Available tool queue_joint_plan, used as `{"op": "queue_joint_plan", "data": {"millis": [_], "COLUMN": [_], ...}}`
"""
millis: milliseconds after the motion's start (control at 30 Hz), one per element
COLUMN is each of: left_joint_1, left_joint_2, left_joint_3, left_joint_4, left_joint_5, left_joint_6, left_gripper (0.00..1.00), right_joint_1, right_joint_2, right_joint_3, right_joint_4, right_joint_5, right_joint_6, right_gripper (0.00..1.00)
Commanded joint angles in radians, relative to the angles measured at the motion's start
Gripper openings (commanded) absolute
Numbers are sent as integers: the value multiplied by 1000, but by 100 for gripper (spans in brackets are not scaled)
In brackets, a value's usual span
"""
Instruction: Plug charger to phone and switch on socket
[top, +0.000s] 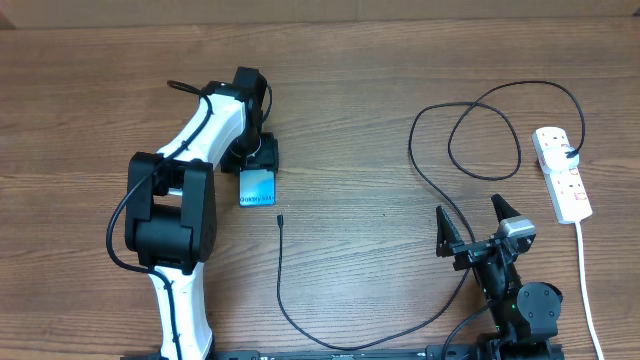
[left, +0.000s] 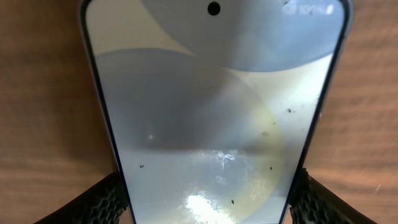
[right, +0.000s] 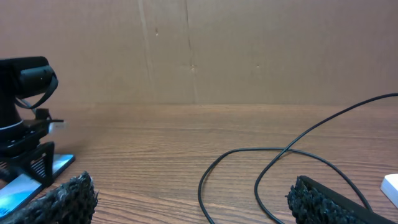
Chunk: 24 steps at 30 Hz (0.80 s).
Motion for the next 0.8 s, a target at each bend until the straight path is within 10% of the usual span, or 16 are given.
{"op": "queue_joint_plan", "data": {"millis": [0, 200, 333, 767], "left_joint_1": [-8, -12, -23, -39], "left_joint_2": [60, 60, 60, 60], "left_joint_3": [-49, -49, -49, -49], "left_joint_4": [-50, -70, -48, 30], "left_joint_5": [14, 52, 61, 53], "left_joint_6": [-8, -8, -16, -15], "left_gripper": [54, 61, 100, 99], "right_joint_1": [3, 3, 3, 3], "right_joint_2": [0, 0, 0, 0], "right_joint_3": [-10, -10, -10, -10], "right_joint_4": [3, 3, 3, 3], "right_joint_5": [7, 7, 7, 7], "right_joint_6": [-5, -5, -5, -5], "right_gripper": [100, 100, 100, 100]}}
